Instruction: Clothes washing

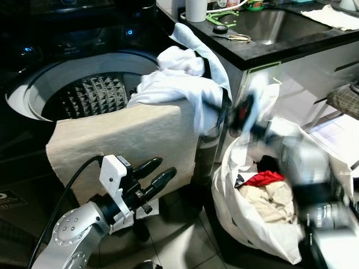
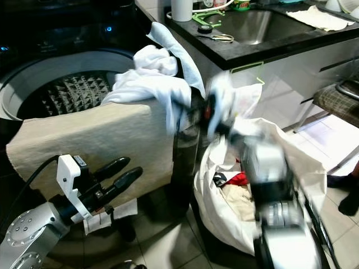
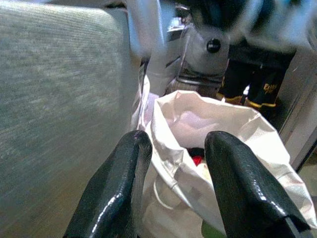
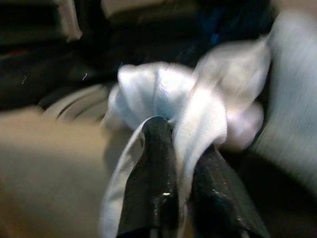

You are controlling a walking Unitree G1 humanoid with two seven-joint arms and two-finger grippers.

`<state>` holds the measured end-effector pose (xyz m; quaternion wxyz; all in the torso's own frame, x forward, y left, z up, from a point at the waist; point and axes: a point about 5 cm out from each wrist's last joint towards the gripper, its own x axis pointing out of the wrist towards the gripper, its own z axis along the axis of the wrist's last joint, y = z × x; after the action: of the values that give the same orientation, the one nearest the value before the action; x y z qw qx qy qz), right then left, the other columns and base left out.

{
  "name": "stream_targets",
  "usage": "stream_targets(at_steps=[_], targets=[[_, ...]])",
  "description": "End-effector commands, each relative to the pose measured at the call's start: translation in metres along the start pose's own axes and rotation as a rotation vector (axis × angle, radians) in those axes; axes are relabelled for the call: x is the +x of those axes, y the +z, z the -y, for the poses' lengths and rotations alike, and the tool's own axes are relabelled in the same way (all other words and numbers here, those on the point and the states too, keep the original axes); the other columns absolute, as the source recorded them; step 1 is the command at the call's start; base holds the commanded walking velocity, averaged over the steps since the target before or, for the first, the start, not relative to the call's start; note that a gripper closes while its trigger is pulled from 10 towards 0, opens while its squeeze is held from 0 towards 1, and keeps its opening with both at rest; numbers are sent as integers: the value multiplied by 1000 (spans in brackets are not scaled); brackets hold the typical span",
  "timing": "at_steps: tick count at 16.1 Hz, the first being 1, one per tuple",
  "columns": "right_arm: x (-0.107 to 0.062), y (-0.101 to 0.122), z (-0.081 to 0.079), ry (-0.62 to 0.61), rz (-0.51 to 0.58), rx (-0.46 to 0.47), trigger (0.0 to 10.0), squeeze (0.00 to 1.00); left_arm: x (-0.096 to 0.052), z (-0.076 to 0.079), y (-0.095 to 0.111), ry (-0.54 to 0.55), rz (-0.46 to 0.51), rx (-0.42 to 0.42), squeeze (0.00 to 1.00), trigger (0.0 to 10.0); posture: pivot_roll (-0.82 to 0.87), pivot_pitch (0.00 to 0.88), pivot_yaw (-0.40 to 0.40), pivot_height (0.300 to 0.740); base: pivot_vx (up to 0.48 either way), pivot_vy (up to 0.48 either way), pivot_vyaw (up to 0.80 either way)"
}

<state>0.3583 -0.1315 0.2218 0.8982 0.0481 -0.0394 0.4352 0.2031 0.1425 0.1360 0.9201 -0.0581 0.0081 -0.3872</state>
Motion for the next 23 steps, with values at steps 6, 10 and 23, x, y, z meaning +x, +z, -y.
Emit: stream_targets(at_steps=[6, 10, 23], targets=[[49, 84, 40, -263, 9, -228, 0, 0, -4, -5, 7, 59, 24, 26, 0, 10000, 11, 30, 6, 740, 0, 0, 0], [78, 77, 13, -85, -131, -321, 10000, 1000, -6, -7, 9, 99, 28, 37, 0, 10000, 28, 38, -10, 740, 0, 0, 0], [-2, 95, 47, -579, 413, -441, 10000, 0, 12, -8, -8, 182, -74, 94, 0, 10000, -3, 4, 27, 740, 0, 0, 0]])
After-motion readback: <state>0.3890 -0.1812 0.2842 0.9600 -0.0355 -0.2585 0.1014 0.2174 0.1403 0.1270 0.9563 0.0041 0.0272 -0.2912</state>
